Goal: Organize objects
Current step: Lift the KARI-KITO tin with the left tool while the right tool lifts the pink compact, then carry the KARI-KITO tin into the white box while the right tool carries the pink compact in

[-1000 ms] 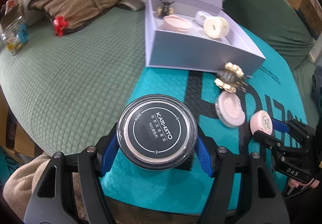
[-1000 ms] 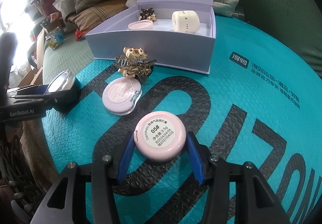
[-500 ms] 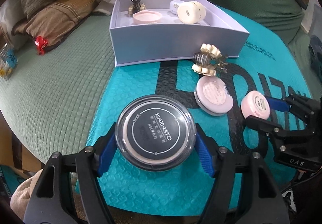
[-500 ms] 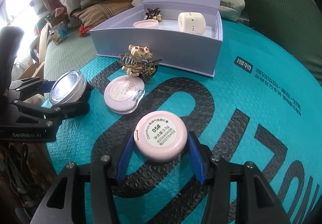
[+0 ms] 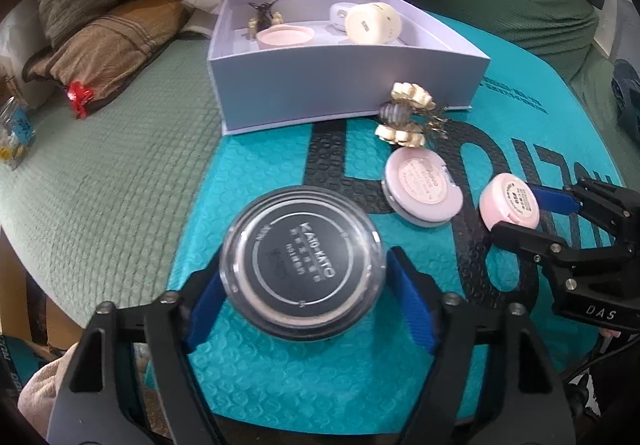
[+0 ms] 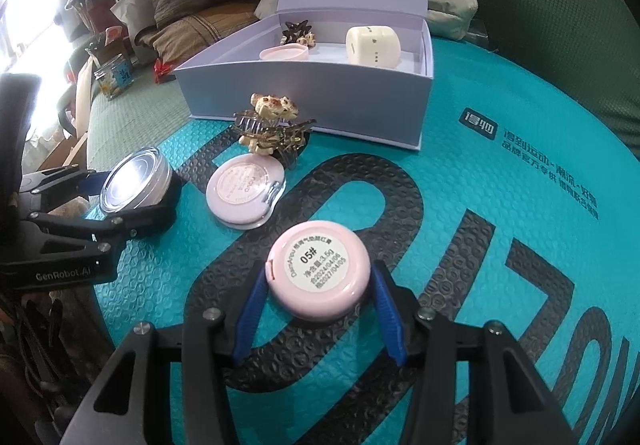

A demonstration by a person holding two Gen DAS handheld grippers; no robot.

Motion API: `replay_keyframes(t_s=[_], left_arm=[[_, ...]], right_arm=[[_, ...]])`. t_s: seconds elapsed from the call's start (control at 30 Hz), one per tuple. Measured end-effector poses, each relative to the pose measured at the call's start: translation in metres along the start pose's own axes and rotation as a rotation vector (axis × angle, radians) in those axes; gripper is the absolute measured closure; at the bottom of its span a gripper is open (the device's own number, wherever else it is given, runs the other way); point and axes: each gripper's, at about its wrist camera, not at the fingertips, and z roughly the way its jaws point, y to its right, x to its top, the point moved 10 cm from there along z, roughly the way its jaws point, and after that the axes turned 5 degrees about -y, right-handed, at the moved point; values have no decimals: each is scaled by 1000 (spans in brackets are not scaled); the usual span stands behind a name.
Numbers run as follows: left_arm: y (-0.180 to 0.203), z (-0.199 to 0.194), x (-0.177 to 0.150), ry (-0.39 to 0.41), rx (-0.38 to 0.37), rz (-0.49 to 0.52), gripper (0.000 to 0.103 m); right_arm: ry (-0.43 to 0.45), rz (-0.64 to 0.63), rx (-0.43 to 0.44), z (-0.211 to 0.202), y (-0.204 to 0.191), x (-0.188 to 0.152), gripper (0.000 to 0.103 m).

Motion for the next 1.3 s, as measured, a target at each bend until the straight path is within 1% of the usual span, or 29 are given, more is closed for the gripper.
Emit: replay_keyframes(t_s=[0.03,0.27,0.4,0.53,0.63,0.77,0.9,1.03,1.17,1.3], left_arm=[[-1,0,0,-3,5,-1,36],[1,-9,-10,-16,4,-26,36],[5,-14,-19,-23,27,-21,36],[6,-17,-25,-38,28,-26,36],[2,-16,-23,-48,17,-51,36],[-5,-14,-17,-62,34,-53,36],[-11,-12,-12,-63,9,-97,36],[-9,-10,-7,-58,-4,-99,36],[-6,-11,-2,-54,-15,-89,36],[-4,-13,5,-48,-18,-81,36]], right_arm=[[1,-2,0,0,-1,-1,51],[26,-18,-10,-2,-4,-6,51],[13,-34,-20,1,-7,-3,51],[-7,-48,6,3,-13,2,51],[-16,-47,15,5,-13,6,51],[-11,-14,31,5,-10,10,51],[-5,-17,27,1,-10,15,51],[12,-35,13,-7,-9,22,51],[9,-49,7,-12,-10,24,51],[11,-38,12,-15,-10,27,51]])
